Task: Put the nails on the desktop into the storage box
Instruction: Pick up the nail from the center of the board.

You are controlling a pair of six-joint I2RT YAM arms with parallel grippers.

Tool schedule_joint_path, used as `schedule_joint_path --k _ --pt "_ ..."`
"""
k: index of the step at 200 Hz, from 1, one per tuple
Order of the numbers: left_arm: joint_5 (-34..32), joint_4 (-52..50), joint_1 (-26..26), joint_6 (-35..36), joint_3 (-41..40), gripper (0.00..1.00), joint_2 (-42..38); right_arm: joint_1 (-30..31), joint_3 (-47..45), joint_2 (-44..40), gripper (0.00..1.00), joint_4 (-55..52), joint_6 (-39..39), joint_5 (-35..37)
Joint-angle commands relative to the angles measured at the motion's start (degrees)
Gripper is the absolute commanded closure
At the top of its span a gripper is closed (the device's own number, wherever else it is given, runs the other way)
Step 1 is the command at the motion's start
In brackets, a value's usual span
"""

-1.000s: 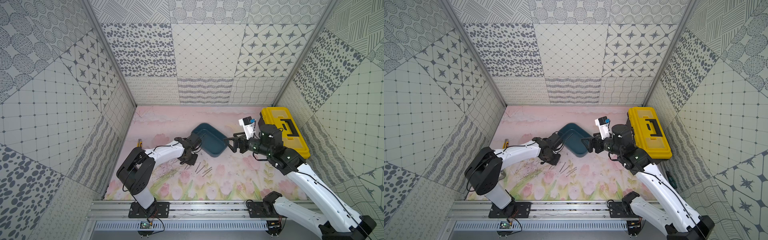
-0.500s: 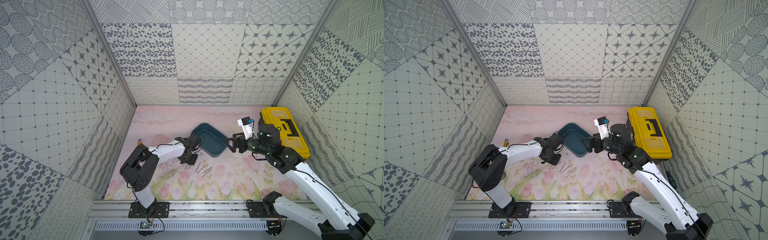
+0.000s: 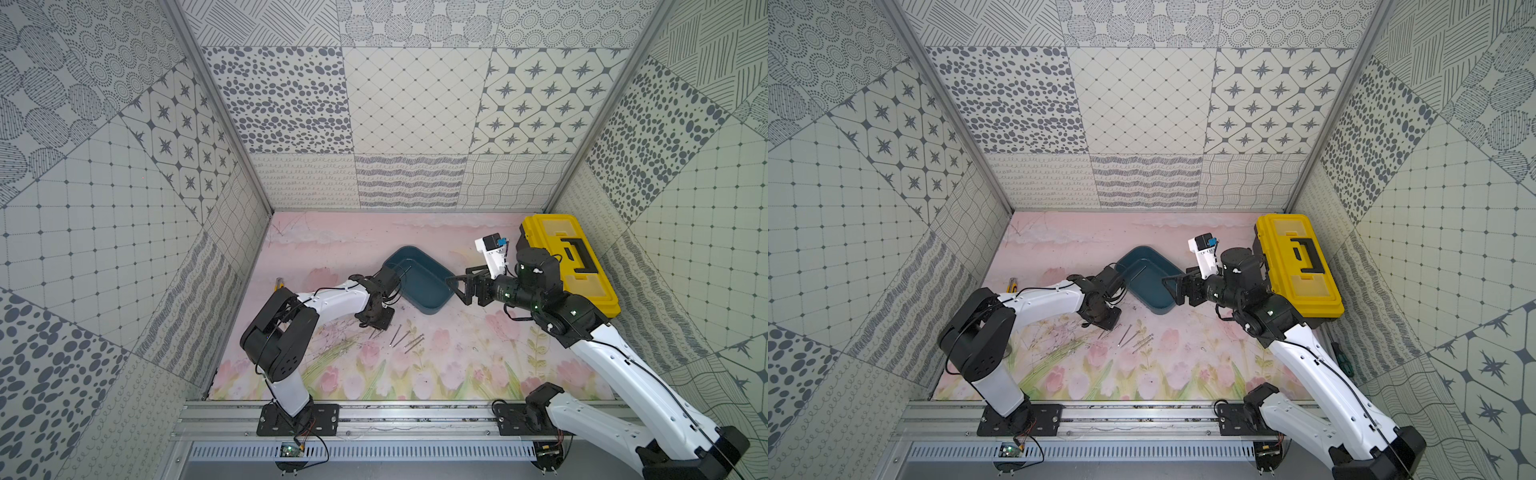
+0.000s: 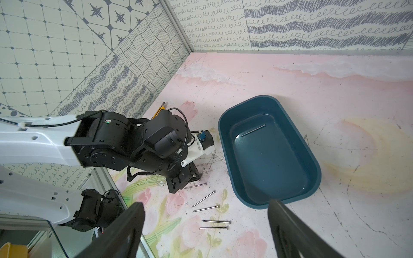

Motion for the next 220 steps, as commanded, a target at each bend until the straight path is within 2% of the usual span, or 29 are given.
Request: schedule_joint_path --k 1,49,88,112,144,220 --pt "1.43 -2.44 0.47 1.13 0.52 0.77 0.13 0.34 1.24 -0.39 0.08 1.13 -0.35 1.14" --pt "3.15 -4.53 0.55 1.14 2.4 0.79 2.9 0.34 1.17 -1.78 0.08 1.2 -1.04 2.23" --pt "3.6 -4.85 0.29 0.43 2.7 0.85 3.15 0.35 1.45 -2.74 0.08 1.11 -1.85 2.87" --pt "3.16 -5.19 0.14 0.08 2.83 0.89 3.02 0.3 1.44 -2.91 0.08 1.04 -2.03 2.74" --pt "2.72 -5.51 -0.7 -0.27 3.01 1.0 3.14 0.35 1.32 -3.2 0.08 1.11 -2.33 3.12" --pt "0.44 -6.99 -2.15 -2.47 1.67 1.0 0.88 0.34 0.73 -3.79 0.08 1.09 -2.47 3.37"
